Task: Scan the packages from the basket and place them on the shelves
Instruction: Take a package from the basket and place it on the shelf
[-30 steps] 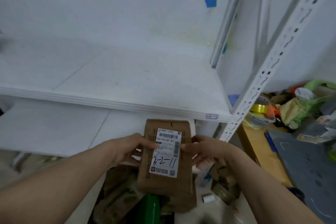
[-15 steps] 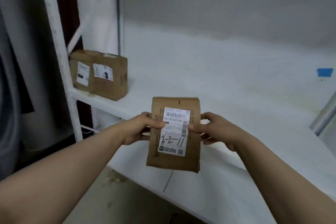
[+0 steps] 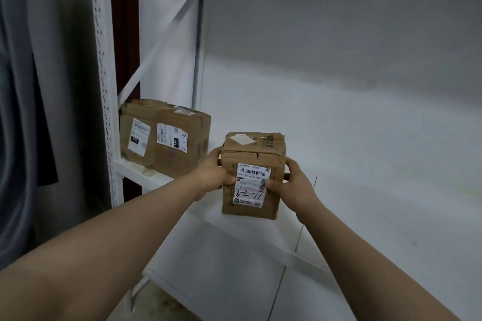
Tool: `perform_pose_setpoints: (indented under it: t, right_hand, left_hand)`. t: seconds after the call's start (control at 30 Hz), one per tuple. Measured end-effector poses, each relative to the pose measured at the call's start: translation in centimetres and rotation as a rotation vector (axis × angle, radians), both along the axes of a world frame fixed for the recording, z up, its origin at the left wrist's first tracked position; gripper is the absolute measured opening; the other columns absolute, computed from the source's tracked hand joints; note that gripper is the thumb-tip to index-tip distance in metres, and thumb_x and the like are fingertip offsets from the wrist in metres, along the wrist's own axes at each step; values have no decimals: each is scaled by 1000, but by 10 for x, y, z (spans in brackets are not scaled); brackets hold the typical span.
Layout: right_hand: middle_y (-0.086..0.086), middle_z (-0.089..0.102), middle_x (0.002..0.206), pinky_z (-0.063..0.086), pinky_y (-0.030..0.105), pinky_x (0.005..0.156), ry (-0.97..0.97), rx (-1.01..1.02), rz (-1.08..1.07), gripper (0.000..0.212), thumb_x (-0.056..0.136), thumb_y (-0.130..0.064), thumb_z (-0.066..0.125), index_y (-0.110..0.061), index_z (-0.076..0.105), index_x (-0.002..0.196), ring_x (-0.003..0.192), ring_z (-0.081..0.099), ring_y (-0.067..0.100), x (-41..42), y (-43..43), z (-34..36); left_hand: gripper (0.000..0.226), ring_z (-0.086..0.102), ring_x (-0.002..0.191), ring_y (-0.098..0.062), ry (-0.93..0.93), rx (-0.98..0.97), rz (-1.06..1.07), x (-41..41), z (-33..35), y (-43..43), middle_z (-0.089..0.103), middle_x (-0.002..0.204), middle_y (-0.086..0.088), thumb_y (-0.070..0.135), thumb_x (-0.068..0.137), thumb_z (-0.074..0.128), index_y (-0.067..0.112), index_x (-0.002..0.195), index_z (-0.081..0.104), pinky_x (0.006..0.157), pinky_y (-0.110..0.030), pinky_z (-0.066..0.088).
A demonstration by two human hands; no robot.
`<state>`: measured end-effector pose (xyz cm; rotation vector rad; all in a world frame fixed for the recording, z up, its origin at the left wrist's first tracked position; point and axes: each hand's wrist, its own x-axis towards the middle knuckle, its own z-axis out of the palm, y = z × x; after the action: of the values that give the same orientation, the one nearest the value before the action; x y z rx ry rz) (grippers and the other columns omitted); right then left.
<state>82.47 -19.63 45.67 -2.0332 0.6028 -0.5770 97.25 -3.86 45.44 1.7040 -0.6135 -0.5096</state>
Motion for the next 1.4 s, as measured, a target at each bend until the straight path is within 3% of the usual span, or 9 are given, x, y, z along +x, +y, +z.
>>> perform_pose_setpoints:
  t: [0.17, 0.23, 0.33, 0.43, 0.6, 0.97, 1.13, 1.27, 1.4]
  right_hand:
    - [5, 65, 113, 58, 46, 91, 87, 29, 14, 74, 84, -21, 78, -26, 38, 146, 104, 64, 24, 65, -34, -23]
    - [4, 62, 105, 58, 40, 85, 130, 44, 22, 73, 84, -23, 78, -27, 37, 144, 99, 64, 24, 87, -43, -31]
    - [10, 66, 114, 58, 41, 84, 170, 77, 29, 76, 85, -22, 77, -23, 33, 147, 105, 65, 27, 116, -51, -42]
    - [13, 65, 122, 59, 43, 86, 202, 76, 12, 83, 84, -26, 78, -19, 29, 150, 110, 64, 30, 140, -50, -50]
    - [14, 62, 126, 58, 48, 91, 214, 58, -8, 87, 84, -27, 78, -17, 24, 151, 113, 63, 31, 169, -32, -54]
    - [14, 59, 128, 57, 49, 91, 244, 108, -100, 99, 82, -30, 81, -13, 16, 155, 115, 61, 34, 190, -3, -55]
    - [19, 51, 142, 54, 48, 99, 302, 123, -187, 104, 82, -29, 83, -16, 13, 157, 124, 56, 36, 166, 4, -63]
    - [11, 56, 124, 52, 43, 99, 328, 150, -275, 93, 84, -29, 81, -18, 22, 154, 110, 59, 28, 128, 13, -75]
    - [9, 58, 131, 45, 32, 94, 372, 142, -381, 79, 89, -28, 76, -20, 29, 151, 115, 57, 25, 74, 24, -86]
  left_hand:
    - [118, 49, 131, -31, -257, 240, -1, 67, 0, -24, 37, 155, -9, 1, 82, 74, 37, 157, -10, 101, -48, 51]
    - [117, 56, 122, -28, -465, 304, -3, 87, 3, -28, 44, 148, -7, 7, 84, 72, 41, 155, -15, 97, -44, 53]
    - [96, 48, 127, -27, -980, 490, 58, 105, 18, -32, 49, 143, -5, 10, 87, 67, 33, 159, 8, 104, -44, 43]
    - [57, 33, 136, -24, -1388, 726, 17, 126, 29, -33, 50, 144, 1, 20, 89, 59, 27, 144, 44, 111, -44, 25]
    - [44, 29, 140, -21, -1462, 761, -14, 158, 31, -26, 57, 136, 4, 19, 90, 57, 24, 133, 54, 112, -44, 13]
    - [42, 31, 137, -20, -1463, 641, -49, 189, 28, -2, 58, 131, 4, 29, 82, 64, 25, 123, 57, 110, -48, 12]
    - [44, 45, 124, -24, -1565, 261, -34, 168, 12, -3, 66, 115, 2, 13, 74, 69, 20, 116, 63, 103, -44, 19]
    - [38, 50, 118, -26, -1552, 56, -217, 132, -12, -21, 66, 111, 2, 11, 73, 64, 19, 110, 65, 97, -42, 24]
    - [36, 54, 113, -23, -1580, -32, -417, 91, -50, -40, 68, 105, 3, 16, 74, 67, 18, 110, 68, 93, -41, 29]
